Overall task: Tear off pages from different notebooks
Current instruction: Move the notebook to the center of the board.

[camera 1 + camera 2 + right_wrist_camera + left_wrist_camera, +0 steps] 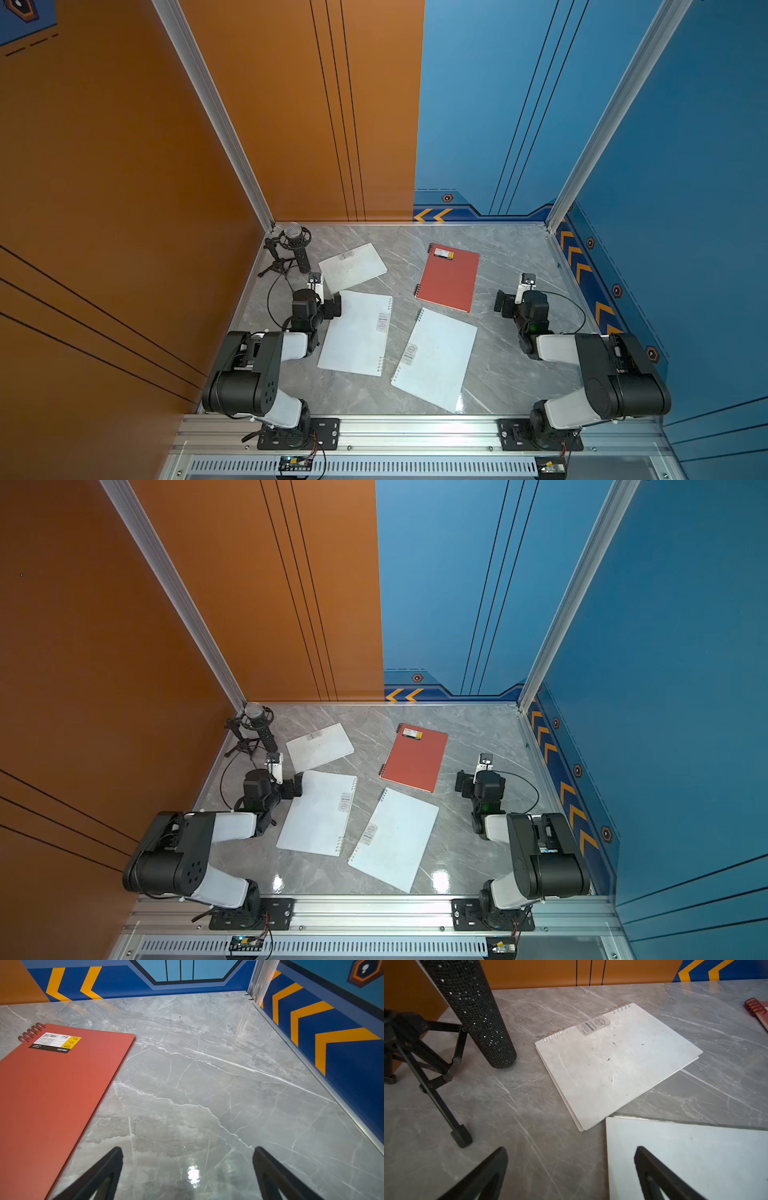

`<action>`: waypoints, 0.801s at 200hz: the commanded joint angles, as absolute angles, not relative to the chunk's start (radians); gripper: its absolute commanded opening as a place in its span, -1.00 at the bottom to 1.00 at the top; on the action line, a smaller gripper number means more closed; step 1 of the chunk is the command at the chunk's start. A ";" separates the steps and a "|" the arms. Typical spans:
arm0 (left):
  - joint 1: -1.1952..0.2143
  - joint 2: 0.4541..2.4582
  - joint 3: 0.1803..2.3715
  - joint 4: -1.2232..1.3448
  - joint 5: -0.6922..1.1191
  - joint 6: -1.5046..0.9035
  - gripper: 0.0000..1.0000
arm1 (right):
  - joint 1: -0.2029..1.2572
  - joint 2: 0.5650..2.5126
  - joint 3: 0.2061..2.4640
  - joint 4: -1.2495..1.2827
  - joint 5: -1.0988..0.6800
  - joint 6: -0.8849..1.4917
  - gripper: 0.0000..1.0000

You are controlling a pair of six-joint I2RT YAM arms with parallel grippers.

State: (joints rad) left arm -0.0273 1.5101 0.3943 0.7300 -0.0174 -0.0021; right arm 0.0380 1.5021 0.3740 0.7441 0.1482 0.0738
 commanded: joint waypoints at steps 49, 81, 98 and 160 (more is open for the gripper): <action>-0.032 1.510 0.435 0.766 -0.073 0.032 0.97 | 0.027 1.516 0.402 0.798 0.127 0.053 1.00; -0.088 1.401 0.496 0.564 -0.207 0.047 0.97 | 0.034 1.496 0.426 0.738 0.126 0.042 1.00; -0.107 1.339 0.490 0.532 -0.260 0.045 0.97 | 0.041 1.473 0.504 0.576 0.101 0.024 1.00; -0.105 1.175 0.496 0.381 -0.250 -0.318 0.97 | 0.045 1.306 0.600 0.344 0.107 0.178 1.00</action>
State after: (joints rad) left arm -0.1059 1.2221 0.4717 0.5373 -0.2337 -0.0662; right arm 0.0551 1.4017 0.6277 0.4381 0.0891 0.0414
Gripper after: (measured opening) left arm 0.984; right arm 0.999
